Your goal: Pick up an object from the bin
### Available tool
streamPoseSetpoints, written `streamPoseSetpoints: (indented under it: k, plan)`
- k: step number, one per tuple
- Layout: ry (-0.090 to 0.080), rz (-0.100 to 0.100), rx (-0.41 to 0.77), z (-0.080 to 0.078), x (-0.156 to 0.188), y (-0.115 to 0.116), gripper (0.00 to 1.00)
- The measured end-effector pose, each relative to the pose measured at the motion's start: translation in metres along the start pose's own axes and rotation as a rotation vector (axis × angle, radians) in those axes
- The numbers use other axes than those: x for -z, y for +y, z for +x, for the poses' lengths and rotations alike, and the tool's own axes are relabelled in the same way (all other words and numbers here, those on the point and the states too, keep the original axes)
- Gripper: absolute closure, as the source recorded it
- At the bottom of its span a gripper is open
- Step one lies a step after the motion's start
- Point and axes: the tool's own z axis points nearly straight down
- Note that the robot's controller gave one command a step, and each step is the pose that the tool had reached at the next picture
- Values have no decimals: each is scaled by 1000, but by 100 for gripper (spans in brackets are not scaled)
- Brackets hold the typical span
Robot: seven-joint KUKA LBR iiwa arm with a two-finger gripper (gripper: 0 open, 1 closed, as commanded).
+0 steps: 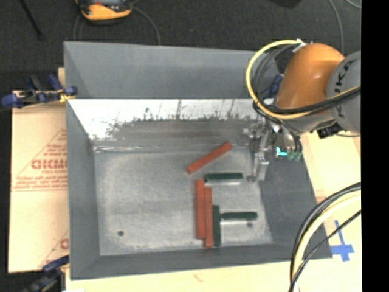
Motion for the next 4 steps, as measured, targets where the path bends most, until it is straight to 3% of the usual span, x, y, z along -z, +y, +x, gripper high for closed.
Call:
streamPoseSetpoints:
  k: [1,2,4]
  plan:
    - [-8,1,2,-2,4,0,0]
    - [-15,3,2,-6,-48,0,0]
    - [-4,-1,-24,1,-67,2,0]
